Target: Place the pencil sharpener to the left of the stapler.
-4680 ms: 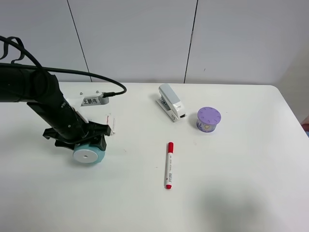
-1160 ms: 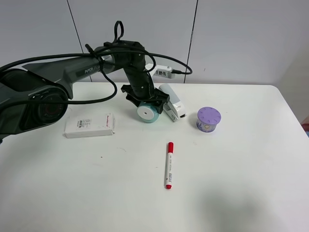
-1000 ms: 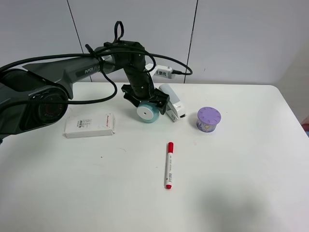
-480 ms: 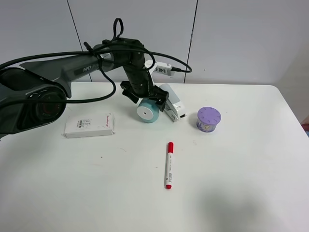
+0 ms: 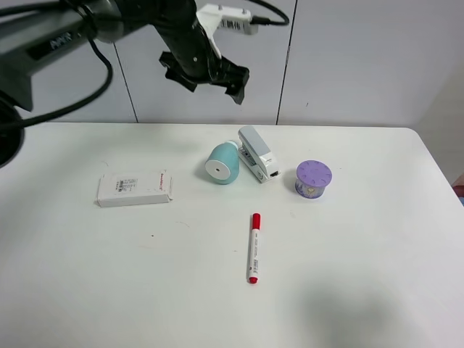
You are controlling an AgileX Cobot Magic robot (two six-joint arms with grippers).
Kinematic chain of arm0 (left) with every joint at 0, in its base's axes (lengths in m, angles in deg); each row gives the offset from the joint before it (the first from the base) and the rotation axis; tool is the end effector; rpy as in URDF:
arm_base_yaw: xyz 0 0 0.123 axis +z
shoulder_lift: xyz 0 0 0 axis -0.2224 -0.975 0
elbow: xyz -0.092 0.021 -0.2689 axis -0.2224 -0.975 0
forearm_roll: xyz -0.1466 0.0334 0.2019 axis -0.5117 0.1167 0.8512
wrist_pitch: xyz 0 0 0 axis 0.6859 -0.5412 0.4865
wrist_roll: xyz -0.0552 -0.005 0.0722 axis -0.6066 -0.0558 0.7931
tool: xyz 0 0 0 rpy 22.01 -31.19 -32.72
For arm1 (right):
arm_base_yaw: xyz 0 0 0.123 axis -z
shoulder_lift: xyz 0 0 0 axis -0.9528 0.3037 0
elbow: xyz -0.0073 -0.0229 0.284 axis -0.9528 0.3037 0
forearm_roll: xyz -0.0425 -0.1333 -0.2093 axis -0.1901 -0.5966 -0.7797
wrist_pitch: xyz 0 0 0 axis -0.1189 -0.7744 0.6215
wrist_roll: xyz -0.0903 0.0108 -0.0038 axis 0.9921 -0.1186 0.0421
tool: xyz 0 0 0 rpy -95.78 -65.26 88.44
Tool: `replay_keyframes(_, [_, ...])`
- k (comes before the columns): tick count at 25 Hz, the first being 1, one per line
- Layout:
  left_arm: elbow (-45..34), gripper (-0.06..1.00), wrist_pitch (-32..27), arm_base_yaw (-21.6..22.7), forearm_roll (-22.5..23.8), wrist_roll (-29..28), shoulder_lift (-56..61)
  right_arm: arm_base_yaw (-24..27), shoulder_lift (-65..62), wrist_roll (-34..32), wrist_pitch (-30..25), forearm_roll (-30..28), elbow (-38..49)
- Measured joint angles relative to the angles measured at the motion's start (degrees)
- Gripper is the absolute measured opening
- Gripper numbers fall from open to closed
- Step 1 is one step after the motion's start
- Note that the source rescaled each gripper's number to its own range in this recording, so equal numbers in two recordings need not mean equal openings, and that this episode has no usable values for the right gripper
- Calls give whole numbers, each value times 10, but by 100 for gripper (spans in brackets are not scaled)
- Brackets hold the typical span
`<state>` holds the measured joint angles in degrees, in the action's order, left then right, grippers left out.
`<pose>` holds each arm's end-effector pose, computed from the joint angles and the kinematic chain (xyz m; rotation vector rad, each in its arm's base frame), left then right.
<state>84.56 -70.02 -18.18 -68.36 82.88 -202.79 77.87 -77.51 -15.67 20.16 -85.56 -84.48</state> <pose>0.4218 -0.2544 0.2969 0.6380 2.4630 -0.2370 -0.0047 -0.0031 0.2741 0.1347 2.0546 -0.0938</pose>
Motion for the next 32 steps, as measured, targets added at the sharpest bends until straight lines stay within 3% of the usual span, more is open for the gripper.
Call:
replay_keyframes(8, [0,100,-97,10,86,-8,150,0,0,0,0,0,0])
replay_keyframes(13, [-48,100,-109,34,112,-21,253,0,0,0,0,0,0])
replay_keyframes(19, [-234,100,-109,72,143,-60,439,0,0,0,0,0,0])
replay_keyframes(22, [-374,100,-105,105,153,-93,564,0,0,0,0,0,0])
replay_keyframes(27, [-598,100,-55,197,163,-129,773,0,0,0,0,0,0])
replay_keyframes(32, [-779,100,-65,288,160,-136,985,0,0,0,0,0,0])
